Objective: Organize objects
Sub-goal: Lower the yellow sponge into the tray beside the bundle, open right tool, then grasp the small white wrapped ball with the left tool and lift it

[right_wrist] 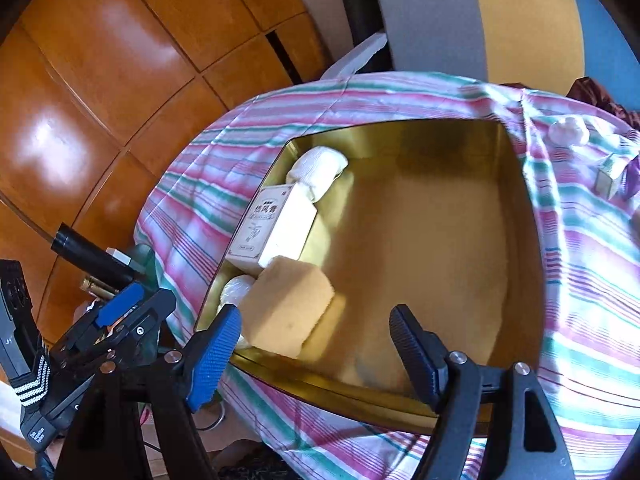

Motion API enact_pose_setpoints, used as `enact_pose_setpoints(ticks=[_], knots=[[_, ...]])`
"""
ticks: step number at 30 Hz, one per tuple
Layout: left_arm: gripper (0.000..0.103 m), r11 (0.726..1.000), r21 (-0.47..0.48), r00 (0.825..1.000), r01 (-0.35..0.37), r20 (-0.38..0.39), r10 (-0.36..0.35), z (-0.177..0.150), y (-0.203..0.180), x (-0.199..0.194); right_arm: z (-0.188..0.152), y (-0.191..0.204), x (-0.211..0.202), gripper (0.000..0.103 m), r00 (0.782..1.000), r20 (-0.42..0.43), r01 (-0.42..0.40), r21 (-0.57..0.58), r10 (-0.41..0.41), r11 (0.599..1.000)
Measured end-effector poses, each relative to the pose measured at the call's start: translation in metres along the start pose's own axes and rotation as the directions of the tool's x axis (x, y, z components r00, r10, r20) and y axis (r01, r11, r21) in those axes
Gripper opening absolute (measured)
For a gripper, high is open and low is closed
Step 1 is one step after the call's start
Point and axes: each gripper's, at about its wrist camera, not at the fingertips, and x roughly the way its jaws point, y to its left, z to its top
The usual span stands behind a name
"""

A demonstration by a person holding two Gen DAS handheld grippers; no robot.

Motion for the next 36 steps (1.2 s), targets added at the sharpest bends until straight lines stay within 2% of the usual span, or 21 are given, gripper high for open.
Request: enact_pose_setpoints(ticks=[6, 11, 17, 22, 26, 29, 32, 36], knots=[[0.073, 0.999, 0.038, 1.0, 0.017, 0.002, -0.017, 0.002, -0.016, -0.001, -0.002, -0.021, -0.017, 0.082, 0.999, 0.034, 0.021, 0.032, -0.023, 0.999], [0.075, 0.996, 0.083, 0.999, 0.041, 0.01, -0.042, 0.01, -0.033, -0.002, -0.005, -0.054, -0.037, 0.082, 0.996, 0.064, 0.056, 0.087, -0.062, 0.995], [0.075, 0.983, 0.161, 0.995, 0.092, 0.022, -0.096, 0.029, -0.068, -0.001, -0.013, -0.12, -0.072, 0.082, 0.981, 0.095, 0.148, 0.209, -0.17, 0.967], [0.075, 0.953, 0.248, 0.984, 0.172, -0.008, -0.176, 0.05, -0.116, 0.009, -0.022, -0.182, -0.106, 0.082, 0.949, 0.093, 0.259, 0.308, -0.3, 0.915], [0.075, 0.926, 0.275, 0.966, 0.259, -0.068, -0.25, 0.069, -0.16, 0.024, -0.029, -0.225, -0.129, 0.082, 0.919, 0.077, 0.336, 0.355, -0.386, 0.872], [0.075, 0.907, 0.252, 0.94, 0.339, -0.14, -0.312, 0.086, -0.197, 0.043, -0.035, -0.253, -0.141, 0.082, 0.905, 0.07, 0.364, 0.386, -0.421, 0.847], [0.074, 0.892, 0.255, 0.925, 0.372, -0.179, -0.335, 0.098, -0.233, 0.061, -0.04, -0.275, -0.148, 0.082, 0.901, 0.073, 0.36, 0.42, -0.427, 0.833], [0.07, 0.885, 0.23, 0.905, 0.405, -0.24, -0.352, 0.11, -0.275, 0.093, -0.046, -0.292, -0.149, 0.082, 0.914, 0.08, 0.322, 0.454, -0.398, 0.831]])
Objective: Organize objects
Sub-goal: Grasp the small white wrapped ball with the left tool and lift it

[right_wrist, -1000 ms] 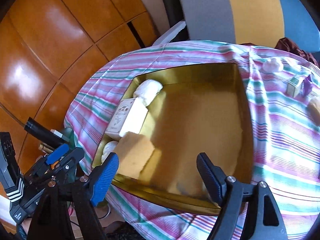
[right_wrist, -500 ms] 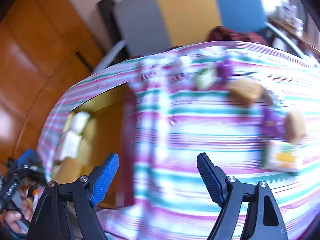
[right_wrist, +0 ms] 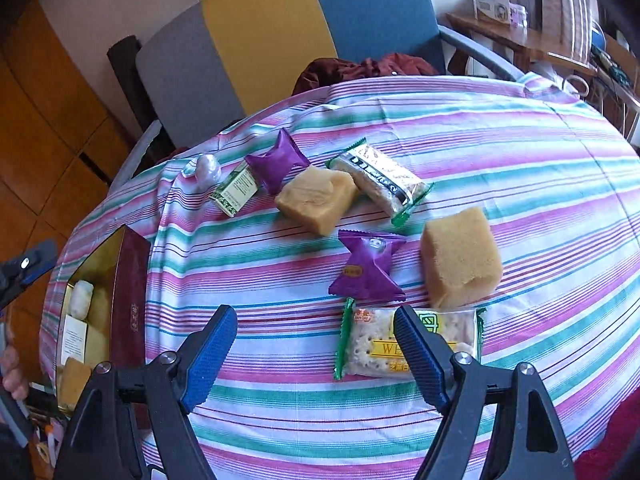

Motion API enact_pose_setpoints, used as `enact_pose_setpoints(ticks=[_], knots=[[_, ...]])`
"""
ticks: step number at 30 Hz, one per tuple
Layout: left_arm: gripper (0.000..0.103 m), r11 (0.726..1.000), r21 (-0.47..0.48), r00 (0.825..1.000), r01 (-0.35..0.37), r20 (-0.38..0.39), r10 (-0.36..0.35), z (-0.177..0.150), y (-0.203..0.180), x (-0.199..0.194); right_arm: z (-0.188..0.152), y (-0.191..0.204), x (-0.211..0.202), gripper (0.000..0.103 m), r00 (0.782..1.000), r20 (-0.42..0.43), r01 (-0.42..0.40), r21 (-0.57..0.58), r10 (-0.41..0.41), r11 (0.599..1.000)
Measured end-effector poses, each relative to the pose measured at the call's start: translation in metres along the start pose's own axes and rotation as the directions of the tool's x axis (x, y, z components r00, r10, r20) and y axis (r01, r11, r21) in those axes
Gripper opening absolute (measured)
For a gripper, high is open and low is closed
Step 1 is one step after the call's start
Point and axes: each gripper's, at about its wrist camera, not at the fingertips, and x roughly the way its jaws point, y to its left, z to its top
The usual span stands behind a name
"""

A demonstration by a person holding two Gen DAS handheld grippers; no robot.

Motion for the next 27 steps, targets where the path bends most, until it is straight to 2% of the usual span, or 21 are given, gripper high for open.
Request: enact_pose_setpoints(ticks=[5, 11, 16, 22, 24, 26, 27], knots=[[0.066, 1.0, -0.029, 0.999, 0.006, -0.052, -0.008, 0.032, -0.018, 0.055, -0.001, -0.004, 0.007, 0.082, 0.998, -0.019, -0.054, 0.027, 0.054, 0.998], [0.068, 0.996, -0.09, 0.994, -0.007, -0.105, -0.003, 0.066, -0.024, 0.119, -0.002, -0.004, 0.004, 0.082, 0.993, -0.012, -0.115, 0.047, 0.116, 0.992], [0.074, 0.99, -0.141, 0.989, -0.03, -0.148, 0.009, 0.085, -0.026, 0.17, -0.001, -0.004, 0.007, 0.082, 0.99, -0.02, -0.135, 0.052, 0.136, 0.989], [0.073, 0.983, -0.167, 0.982, -0.08, -0.182, 0.049, 0.098, -0.024, 0.221, -0.001, 0.001, 0.01, 0.082, 0.99, -0.036, -0.132, 0.026, 0.133, 0.991], [0.061, 0.983, -0.165, 0.978, -0.083, -0.201, 0.049, 0.099, -0.023, 0.233, -0.001, 0.003, 0.01, 0.082, 0.991, -0.037, -0.13, 0.017, 0.131, 0.991], [0.036, 0.989, -0.126, 0.978, -0.081, -0.199, 0.055, 0.096, -0.026, 0.236, -0.001, 0.002, 0.01, 0.082, 0.991, -0.035, -0.129, 0.017, 0.129, 0.992], [0.037, 0.992, -0.106, 0.98, -0.074, -0.193, 0.053, 0.095, -0.028, 0.235, -0.001, 0.002, 0.01, 0.082, 0.991, -0.034, -0.127, 0.018, 0.127, 0.992]])
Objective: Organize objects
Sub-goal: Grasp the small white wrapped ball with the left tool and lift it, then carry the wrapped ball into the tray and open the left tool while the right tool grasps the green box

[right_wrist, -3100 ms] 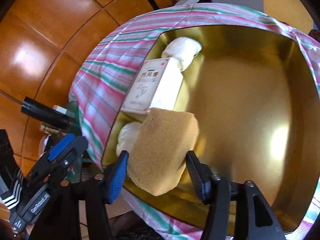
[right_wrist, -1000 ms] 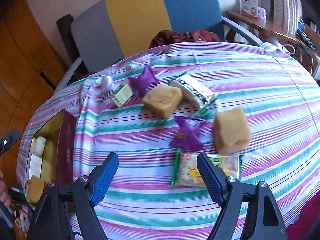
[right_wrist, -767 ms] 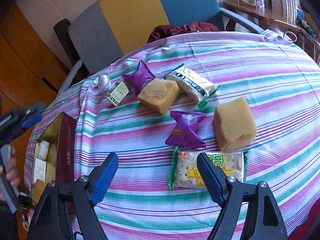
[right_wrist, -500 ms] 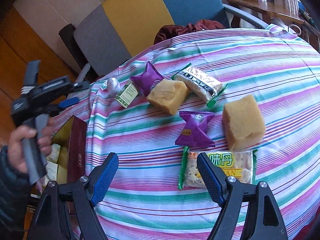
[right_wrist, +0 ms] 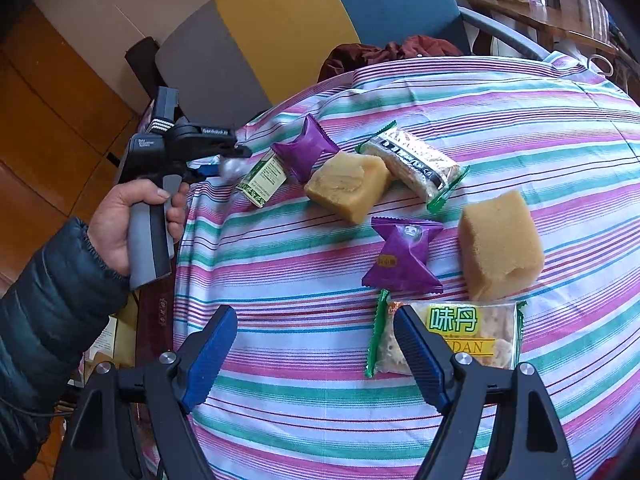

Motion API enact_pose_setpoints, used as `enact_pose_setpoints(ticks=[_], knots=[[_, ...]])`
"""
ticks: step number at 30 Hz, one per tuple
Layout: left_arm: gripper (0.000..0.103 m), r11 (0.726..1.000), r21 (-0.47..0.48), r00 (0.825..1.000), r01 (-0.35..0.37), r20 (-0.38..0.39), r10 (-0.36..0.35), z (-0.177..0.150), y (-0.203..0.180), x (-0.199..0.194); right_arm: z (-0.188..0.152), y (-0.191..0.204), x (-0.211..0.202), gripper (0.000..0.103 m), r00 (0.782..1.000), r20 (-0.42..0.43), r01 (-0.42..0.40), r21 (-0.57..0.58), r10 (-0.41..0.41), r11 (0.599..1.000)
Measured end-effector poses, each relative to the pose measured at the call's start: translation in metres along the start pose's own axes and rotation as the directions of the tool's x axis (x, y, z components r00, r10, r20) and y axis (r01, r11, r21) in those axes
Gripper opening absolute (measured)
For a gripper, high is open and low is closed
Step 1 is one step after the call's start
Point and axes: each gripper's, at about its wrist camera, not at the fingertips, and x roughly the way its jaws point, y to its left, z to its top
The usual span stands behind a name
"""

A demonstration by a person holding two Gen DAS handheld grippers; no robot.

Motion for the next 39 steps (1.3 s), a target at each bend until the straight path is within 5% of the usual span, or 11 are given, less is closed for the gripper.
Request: enact_pose_setpoints(ticks=[20, 28, 39], knots=[[0.037, 0.969, 0.173, 0.975, 0.176, 0.107, -0.196, -0.109, 0.046, -0.182, 0.01, 0.02, 0.007, 0.082, 1.0, -0.009, 0.008, 0.015, -0.008, 1.0], [0.037, 0.974, 0.12, 0.962, 0.19, 0.174, -0.209, -0.146, 0.102, -0.233, 0.054, 0.068, 0.051, 0.082, 0.996, -0.043, -0.075, 0.035, 0.077, 0.997], [0.037, 0.979, -0.085, 0.964, 0.185, 0.209, -0.164, -0.194, 0.2, -0.258, 0.113, 0.072, 0.149, 0.079, 0.989, -0.111, 0.119, 0.214, -0.097, 0.97]])
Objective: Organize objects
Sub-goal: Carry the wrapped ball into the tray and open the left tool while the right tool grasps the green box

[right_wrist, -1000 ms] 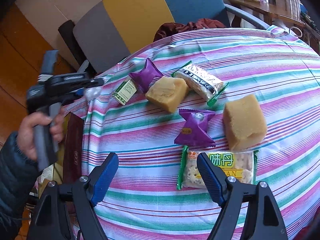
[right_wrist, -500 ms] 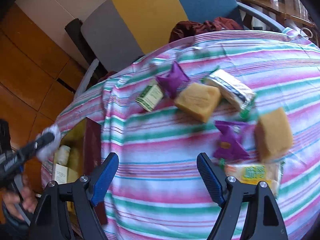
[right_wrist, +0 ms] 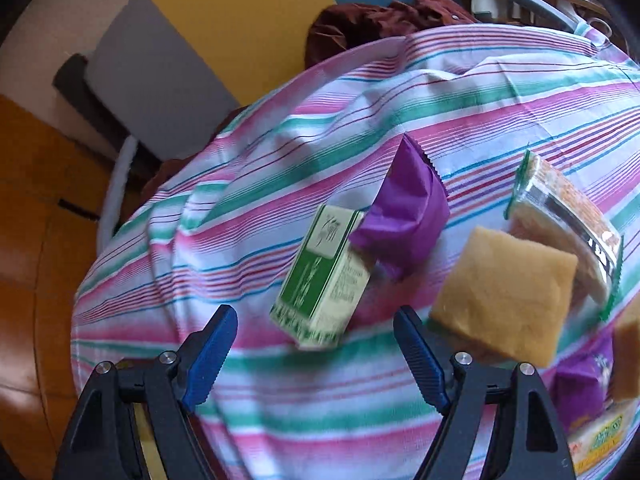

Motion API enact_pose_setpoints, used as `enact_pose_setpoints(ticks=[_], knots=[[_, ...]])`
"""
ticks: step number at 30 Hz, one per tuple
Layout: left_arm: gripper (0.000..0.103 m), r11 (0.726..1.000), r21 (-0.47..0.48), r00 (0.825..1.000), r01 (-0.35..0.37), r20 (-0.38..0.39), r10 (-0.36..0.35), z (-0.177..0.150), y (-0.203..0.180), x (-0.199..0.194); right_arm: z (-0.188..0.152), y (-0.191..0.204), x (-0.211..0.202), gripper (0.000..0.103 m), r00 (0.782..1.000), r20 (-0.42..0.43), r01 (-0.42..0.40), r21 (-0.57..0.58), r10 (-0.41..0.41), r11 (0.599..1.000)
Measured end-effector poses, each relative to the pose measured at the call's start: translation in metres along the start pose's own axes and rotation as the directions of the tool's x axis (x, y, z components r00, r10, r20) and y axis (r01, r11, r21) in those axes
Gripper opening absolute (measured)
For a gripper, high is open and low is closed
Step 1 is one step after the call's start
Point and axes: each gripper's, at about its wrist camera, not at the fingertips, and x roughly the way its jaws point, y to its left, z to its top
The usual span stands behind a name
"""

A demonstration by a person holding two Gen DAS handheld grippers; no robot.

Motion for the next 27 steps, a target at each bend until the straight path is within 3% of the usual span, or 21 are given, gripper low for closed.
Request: enact_pose_setpoints(ticks=[3, 4, 5, 10, 20, 23, 27], knots=[[0.037, 0.999, -0.046, 1.0, -0.019, 0.01, 0.02, -0.006, 0.019, -0.009, 0.005, 0.001, 0.011, 0.059, 0.999, 0.005, 0.041, -0.02, -0.041, 0.999], [0.037, 0.998, -0.061, 1.0, -0.025, 0.014, 0.026, -0.008, 0.024, -0.012, 0.006, 0.003, 0.01, 0.044, 0.998, 0.016, 0.056, -0.047, -0.055, 0.997], [0.037, 0.997, -0.071, 0.999, -0.029, 0.018, 0.03, -0.009, 0.028, -0.015, 0.005, 0.004, 0.008, 0.035, 0.999, 0.011, 0.045, -0.058, -0.044, 0.997], [0.037, 0.992, -0.116, 0.997, -0.057, 0.04, 0.062, -0.017, 0.047, -0.026, -0.019, 0.008, -0.011, 0.033, 1.0, -0.007, 0.018, -0.187, -0.02, 0.982], [0.037, 0.973, -0.205, 0.993, -0.107, 0.028, 0.115, -0.036, 0.077, -0.037, -0.122, -0.015, -0.058, 0.033, 0.996, -0.075, 0.014, -0.446, -0.053, 0.895], [0.037, 0.976, -0.189, 0.992, -0.111, 0.032, 0.119, -0.032, 0.073, -0.037, -0.146, -0.025, -0.065, 0.033, 0.996, -0.069, 0.023, -0.491, -0.065, 0.871], [0.037, 0.982, -0.134, 0.991, -0.132, 0.018, 0.135, -0.022, 0.059, -0.022, -0.154, -0.035, -0.064, 0.032, 0.998, -0.059, -0.006, -0.477, -0.025, 0.879]])
